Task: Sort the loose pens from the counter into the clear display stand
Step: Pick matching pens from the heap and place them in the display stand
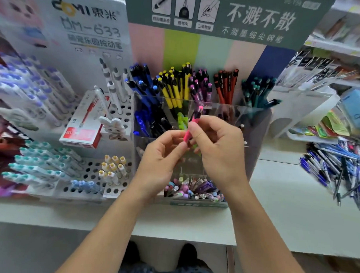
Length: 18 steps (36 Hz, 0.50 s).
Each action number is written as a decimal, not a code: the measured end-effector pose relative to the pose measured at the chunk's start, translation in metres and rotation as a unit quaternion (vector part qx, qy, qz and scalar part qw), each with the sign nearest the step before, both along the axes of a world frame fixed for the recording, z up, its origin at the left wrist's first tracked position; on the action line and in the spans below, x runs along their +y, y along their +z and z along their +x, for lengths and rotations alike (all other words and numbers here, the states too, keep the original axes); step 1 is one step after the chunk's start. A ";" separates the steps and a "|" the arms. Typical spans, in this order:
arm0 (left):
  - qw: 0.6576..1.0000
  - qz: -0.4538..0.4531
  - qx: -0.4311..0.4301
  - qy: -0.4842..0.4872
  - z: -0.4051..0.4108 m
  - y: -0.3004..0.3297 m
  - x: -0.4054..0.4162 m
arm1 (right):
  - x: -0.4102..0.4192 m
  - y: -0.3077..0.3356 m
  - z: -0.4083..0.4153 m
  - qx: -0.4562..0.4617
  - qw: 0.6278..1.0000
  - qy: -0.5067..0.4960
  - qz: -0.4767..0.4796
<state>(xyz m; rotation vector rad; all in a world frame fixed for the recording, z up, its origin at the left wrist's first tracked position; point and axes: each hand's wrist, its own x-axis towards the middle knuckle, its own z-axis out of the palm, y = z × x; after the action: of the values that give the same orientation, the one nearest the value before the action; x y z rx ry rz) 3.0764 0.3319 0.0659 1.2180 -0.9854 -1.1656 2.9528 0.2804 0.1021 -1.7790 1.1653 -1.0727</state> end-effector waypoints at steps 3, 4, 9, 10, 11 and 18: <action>0.990 -0.016 -0.130 0.055 0.018 -0.003 0.016 | 0.006 -0.018 0.006 0.005 0.999 0.020 -0.041; 0.985 -0.012 -0.146 0.095 0.025 -0.006 0.022 | 0.009 -0.024 0.008 0.018 0.998 0.023 -0.064; 0.972 0.032 -0.097 0.211 0.054 -0.031 0.039 | 0.021 -0.073 0.026 0.147 0.984 0.044 -0.088; 0.974 0.041 -0.094 0.203 0.057 -0.036 0.040 | 0.021 -0.084 0.031 0.190 0.976 0.049 -0.089; 0.976 0.047 -0.087 0.194 0.059 -0.039 0.040 | 0.020 -0.094 0.035 0.237 0.966 0.053 -0.086; 0.988 0.077 -0.075 0.112 0.059 -0.062 0.041 | 0.007 -0.123 0.057 0.436 0.900 -0.008 -0.019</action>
<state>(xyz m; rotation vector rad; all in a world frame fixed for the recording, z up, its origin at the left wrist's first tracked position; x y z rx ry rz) 3.1351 0.3727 0.0037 1.5178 -0.8546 -0.9962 3.0095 0.2871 -0.0213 -2.3688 1.6609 -0.2494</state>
